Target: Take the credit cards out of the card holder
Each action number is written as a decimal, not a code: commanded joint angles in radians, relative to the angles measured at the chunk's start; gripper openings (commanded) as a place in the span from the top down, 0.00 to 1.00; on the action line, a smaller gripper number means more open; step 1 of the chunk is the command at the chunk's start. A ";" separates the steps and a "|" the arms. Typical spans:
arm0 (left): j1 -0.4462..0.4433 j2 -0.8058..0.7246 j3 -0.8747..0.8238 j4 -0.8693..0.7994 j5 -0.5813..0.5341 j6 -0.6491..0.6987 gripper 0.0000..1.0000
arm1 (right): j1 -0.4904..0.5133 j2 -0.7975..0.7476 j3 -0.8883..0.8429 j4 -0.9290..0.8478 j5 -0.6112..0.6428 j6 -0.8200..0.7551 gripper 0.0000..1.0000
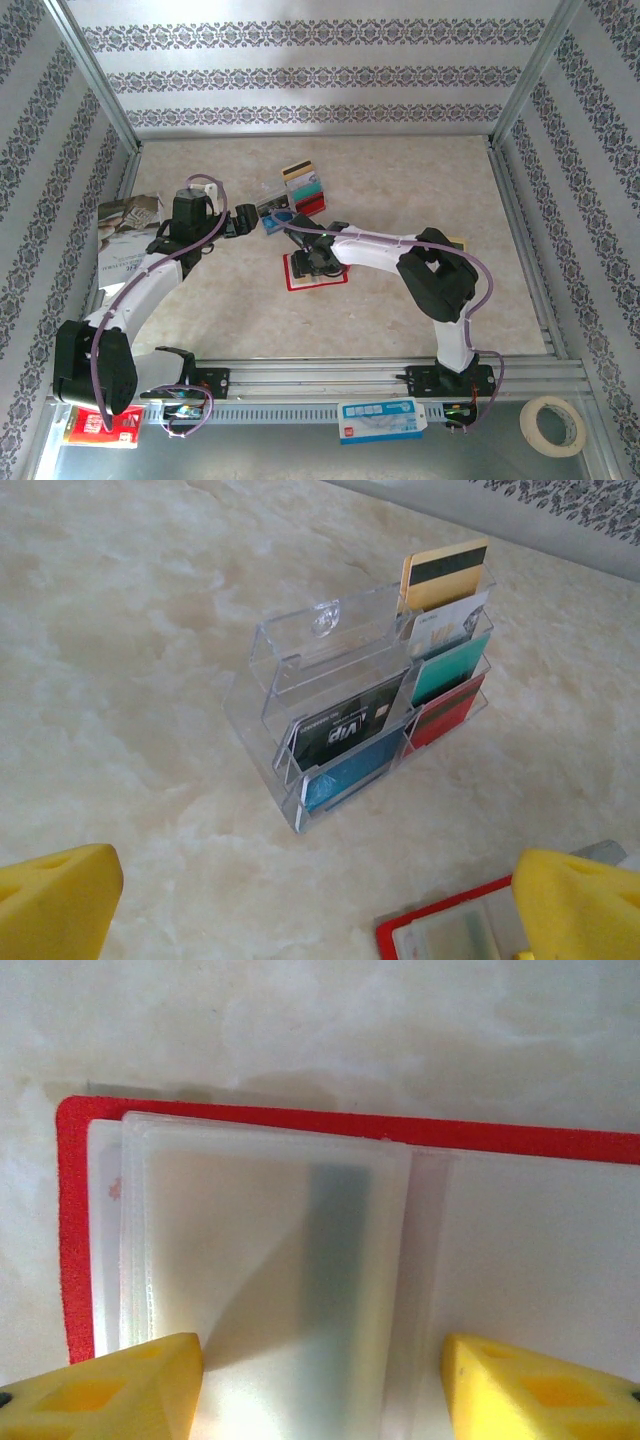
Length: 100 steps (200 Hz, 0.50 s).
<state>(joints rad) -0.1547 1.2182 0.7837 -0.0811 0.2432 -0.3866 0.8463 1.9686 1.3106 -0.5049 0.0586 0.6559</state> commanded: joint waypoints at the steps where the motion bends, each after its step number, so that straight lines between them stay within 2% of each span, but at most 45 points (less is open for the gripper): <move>1: 0.016 0.007 0.011 -0.026 0.059 -0.041 0.01 | -0.016 -0.005 -0.059 0.002 -0.011 0.022 0.40; 33: 0.007 0.067 0.034 -0.044 0.318 -0.050 0.07 | -0.030 -0.012 -0.100 0.040 -0.029 0.036 0.46; 65: -0.025 0.119 0.060 -0.136 0.318 -0.095 0.15 | -0.036 -0.017 -0.125 0.088 -0.047 0.049 0.58; 82: -0.049 0.135 0.063 -0.159 0.313 -0.126 0.19 | -0.039 -0.019 -0.131 0.097 -0.051 0.051 0.60; 100: -0.082 0.162 0.060 -0.170 0.322 -0.158 0.27 | -0.043 -0.030 -0.149 0.117 -0.052 0.058 0.63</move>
<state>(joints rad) -0.1947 1.3537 0.8158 -0.1894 0.5247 -0.4828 0.8196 1.9247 1.2167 -0.3798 0.0101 0.7017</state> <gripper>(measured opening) 0.776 0.386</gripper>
